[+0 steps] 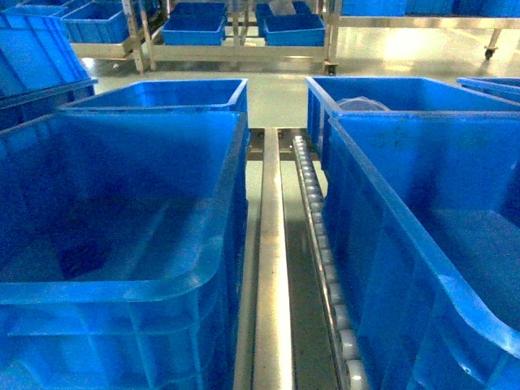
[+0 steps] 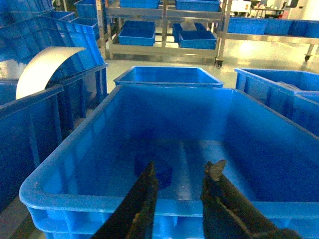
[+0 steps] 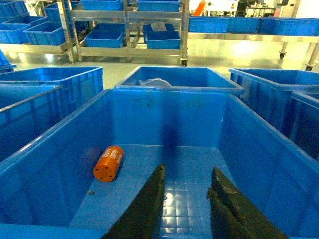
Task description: Sort blue parts and orange caps into right shelf containers
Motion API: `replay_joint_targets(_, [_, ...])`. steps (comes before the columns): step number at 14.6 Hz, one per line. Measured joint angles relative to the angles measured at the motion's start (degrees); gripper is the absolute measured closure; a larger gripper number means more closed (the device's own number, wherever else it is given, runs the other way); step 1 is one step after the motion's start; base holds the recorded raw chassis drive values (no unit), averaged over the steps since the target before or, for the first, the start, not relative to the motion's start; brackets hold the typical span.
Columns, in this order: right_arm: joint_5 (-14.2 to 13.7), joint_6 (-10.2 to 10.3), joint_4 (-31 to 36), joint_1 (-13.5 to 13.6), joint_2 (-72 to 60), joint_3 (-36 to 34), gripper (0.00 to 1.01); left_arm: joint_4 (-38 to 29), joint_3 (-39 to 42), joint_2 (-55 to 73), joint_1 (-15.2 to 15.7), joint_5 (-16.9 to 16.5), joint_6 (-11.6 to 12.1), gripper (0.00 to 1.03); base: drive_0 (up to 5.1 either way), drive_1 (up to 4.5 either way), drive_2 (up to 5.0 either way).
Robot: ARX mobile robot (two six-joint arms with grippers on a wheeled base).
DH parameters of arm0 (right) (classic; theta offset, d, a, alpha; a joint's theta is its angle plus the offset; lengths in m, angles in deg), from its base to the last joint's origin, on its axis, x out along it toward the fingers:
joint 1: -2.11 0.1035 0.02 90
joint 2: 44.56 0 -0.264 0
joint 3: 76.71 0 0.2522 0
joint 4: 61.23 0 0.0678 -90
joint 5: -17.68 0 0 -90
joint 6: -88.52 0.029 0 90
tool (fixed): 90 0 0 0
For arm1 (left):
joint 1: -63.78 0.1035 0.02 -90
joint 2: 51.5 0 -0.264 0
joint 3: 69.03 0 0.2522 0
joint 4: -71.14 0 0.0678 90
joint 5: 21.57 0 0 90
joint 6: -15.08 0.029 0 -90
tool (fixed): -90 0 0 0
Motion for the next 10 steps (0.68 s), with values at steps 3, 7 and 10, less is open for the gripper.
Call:
replay_joint_targets(3, [0.0, 0.0, 0.0, 0.0, 0.0, 0.0, 0.41, 0.0, 0.0, 0.0, 0.0, 0.0, 0.0, 0.43, 0.0, 0.0, 0.0])
replay_joint_targets(7, [0.0, 0.0, 0.0, 0.0, 0.0, 0.0, 0.04, 0.0, 0.0, 0.0, 0.0, 0.0, 0.1, 0.05, 0.0, 0.0, 0.0])
replay_joint_targets(10, [0.0, 0.0, 0.0, 0.0, 0.0, 0.0, 0.03, 0.0, 0.0, 0.0, 0.0, 0.0, 0.2, 0.05, 0.0, 0.0, 0.0])
